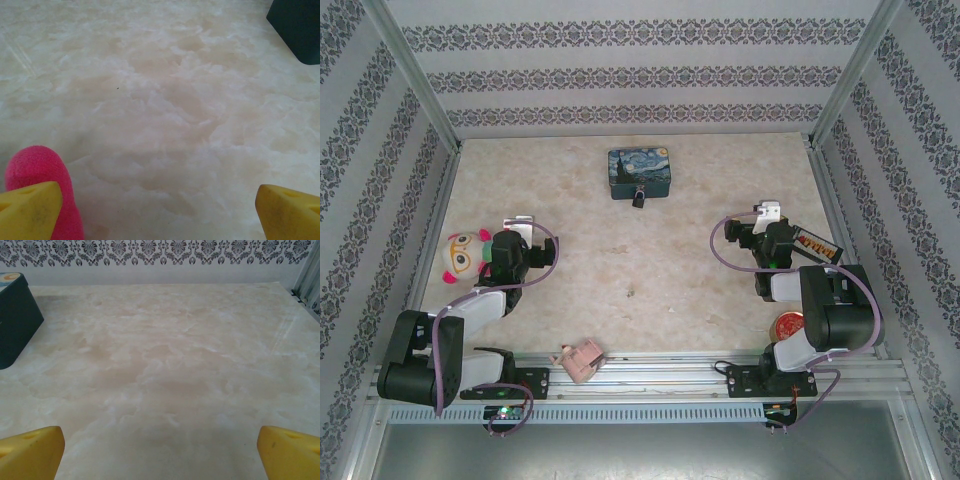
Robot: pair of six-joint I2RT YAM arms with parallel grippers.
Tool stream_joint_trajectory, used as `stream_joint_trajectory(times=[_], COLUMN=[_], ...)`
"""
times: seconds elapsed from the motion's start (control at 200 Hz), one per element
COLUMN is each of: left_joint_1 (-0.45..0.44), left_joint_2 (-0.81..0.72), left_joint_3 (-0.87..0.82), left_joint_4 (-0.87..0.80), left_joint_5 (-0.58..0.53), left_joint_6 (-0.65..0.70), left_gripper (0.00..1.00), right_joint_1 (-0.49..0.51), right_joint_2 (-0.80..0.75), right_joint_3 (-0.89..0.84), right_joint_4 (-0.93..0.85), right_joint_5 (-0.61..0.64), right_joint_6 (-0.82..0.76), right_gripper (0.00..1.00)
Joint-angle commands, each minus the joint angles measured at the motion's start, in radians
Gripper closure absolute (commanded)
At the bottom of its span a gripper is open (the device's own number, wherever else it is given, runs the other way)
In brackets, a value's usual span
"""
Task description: Unlock the padlock with the key
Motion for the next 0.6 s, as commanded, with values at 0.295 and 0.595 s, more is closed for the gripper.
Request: stream_joint_trajectory(times=[0.295,0.595], left_joint_1=[0.008,0.008], left_joint_2=[0.019,-0.059], left_joint_3=[0.046,0.126], left_joint_4=[0.008,-0.101], left_joint_5=[-0.014,-0.033], left_joint_6=[-0.035,-0.051], left_gripper=[0.01,0.01], right_joint_1=[0.009,0.009], right_joint_2=[-0.005,-0.123], right_joint_3=[0.022,0.038], right_joint_4=[-0.012,-0.136], right_joint_5=[0.022,0.068], right_joint_6=[0.009,0.021], right_gripper=[0.02,0.02])
